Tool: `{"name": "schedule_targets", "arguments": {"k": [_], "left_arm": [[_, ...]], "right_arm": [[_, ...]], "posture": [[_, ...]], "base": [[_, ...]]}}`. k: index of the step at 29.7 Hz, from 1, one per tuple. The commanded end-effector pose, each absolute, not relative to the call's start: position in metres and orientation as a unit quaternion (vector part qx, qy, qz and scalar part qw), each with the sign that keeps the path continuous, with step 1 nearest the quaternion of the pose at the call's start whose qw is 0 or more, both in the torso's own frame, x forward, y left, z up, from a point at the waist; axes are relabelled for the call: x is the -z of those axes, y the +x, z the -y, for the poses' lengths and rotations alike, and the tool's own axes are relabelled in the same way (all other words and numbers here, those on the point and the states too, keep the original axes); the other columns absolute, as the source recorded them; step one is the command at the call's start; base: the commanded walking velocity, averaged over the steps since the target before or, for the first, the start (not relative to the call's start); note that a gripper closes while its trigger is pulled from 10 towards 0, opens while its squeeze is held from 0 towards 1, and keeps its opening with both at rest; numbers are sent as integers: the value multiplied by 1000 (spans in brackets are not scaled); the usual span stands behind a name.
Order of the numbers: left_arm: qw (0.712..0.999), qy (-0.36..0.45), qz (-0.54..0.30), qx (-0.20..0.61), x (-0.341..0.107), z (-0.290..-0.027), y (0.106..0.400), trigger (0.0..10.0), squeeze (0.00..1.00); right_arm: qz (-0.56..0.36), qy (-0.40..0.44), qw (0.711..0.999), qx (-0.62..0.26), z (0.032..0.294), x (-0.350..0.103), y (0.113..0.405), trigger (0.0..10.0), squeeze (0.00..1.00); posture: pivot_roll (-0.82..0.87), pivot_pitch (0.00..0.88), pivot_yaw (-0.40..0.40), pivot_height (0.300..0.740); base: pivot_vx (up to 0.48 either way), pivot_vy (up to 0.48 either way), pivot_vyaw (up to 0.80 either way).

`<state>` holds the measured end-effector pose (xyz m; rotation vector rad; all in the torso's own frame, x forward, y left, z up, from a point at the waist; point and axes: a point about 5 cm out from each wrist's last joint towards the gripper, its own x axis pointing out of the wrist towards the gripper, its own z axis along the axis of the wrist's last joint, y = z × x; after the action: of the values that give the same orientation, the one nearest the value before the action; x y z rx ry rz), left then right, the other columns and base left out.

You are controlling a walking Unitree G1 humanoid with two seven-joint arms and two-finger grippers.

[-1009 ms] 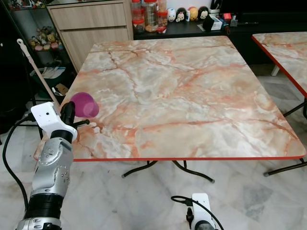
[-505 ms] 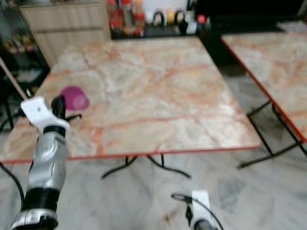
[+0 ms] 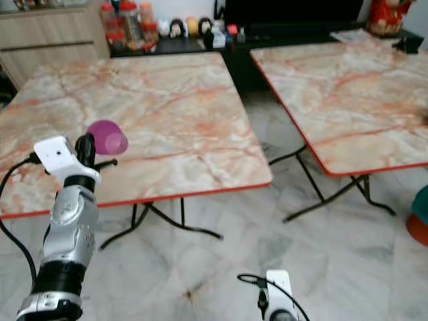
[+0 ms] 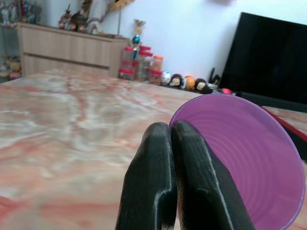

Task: Setting the table

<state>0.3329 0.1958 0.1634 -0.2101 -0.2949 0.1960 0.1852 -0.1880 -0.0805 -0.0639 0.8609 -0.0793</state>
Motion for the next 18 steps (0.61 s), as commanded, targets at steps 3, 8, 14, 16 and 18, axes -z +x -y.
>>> {"name": "schedule_targets", "arguments": {"k": [3, 8, 14, 16, 18], "left_arm": [[978, -106, 155, -90, -167, -190, 333, 10000, 0], [979, -106, 154, -86, -166, -188, 333, 10000, 0], [979, -107, 153, -81, -166, -186, 334, 10000, 0], [979, -107, 153, -79, -166, -185, 334, 10000, 0], [979, -108, 153, -76, -166, -184, 335, 10000, 0]], "right_arm": [[-415, -35, 908, 42, 193, 80, 185, 10000, 0], [-416, -39, 908, 40, 194, 80, 184, 10000, 0], [-415, -42, 908, 38, 195, 80, 185, 10000, 0], [-415, -42, 908, 38, 194, 79, 185, 10000, 0], [-414, -42, 908, 37, 194, 79, 186, 10000, 0]], "posture": [[28, 32, 49, 740], [26, 24, 48, 740], [21, 9, 49, 740], [21, 6, 50, 740], [22, 1, 50, 740]], "base": [[0, -477, 0], [0, -477, 0], [0, -472, 0], [0, -472, 0], [0, -472, 0]]}}
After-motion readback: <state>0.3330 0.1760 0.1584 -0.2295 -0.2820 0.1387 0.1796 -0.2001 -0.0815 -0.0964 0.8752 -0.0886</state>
